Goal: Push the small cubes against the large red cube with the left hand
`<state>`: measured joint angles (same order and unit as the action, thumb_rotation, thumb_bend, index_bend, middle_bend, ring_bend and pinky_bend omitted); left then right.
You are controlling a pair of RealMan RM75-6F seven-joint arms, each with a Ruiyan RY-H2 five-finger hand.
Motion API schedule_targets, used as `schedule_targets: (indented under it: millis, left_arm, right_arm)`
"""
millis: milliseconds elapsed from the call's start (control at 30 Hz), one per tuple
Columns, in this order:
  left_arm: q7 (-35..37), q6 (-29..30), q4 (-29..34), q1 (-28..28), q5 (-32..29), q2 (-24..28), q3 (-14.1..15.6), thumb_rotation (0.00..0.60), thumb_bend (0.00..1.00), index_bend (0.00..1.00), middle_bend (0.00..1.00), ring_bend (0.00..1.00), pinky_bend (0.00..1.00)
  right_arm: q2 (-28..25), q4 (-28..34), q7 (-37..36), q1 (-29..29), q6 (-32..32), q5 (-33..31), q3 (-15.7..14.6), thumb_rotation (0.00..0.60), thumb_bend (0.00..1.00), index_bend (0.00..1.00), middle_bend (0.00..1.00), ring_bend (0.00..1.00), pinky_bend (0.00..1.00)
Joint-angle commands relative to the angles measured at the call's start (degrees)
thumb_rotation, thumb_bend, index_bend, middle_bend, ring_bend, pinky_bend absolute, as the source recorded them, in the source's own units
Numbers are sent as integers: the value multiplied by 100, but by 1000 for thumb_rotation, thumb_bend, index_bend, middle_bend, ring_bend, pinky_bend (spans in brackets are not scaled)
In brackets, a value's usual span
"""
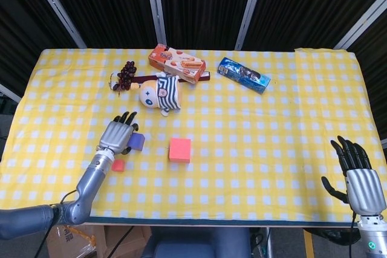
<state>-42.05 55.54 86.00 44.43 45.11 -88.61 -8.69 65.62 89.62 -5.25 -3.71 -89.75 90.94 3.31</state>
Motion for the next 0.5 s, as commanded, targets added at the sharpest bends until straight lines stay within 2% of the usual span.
schedule_targets:
  millis: [33, 300, 500]
  left_arm:
    - [44, 19, -7, 12, -28, -19, 13, 600, 340, 380, 0, 0, 160]
    - [234, 106, 223, 23, 11, 70, 19, 600, 347, 413, 0, 0, 169]
    - [330, 246, 691, 76, -241, 41, -123, 600, 347, 408, 0, 0, 169]
  right_arm:
    - [1, 0, -16, 7, -20, 4, 5, 600, 365, 0, 0, 0, 72]
    - [20, -10, -28, 13, -50, -2, 23, 600, 365, 0, 0, 0, 71]
    - [35, -14, -19, 9, -57, 7, 30, 600, 365, 0, 0, 0, 71]
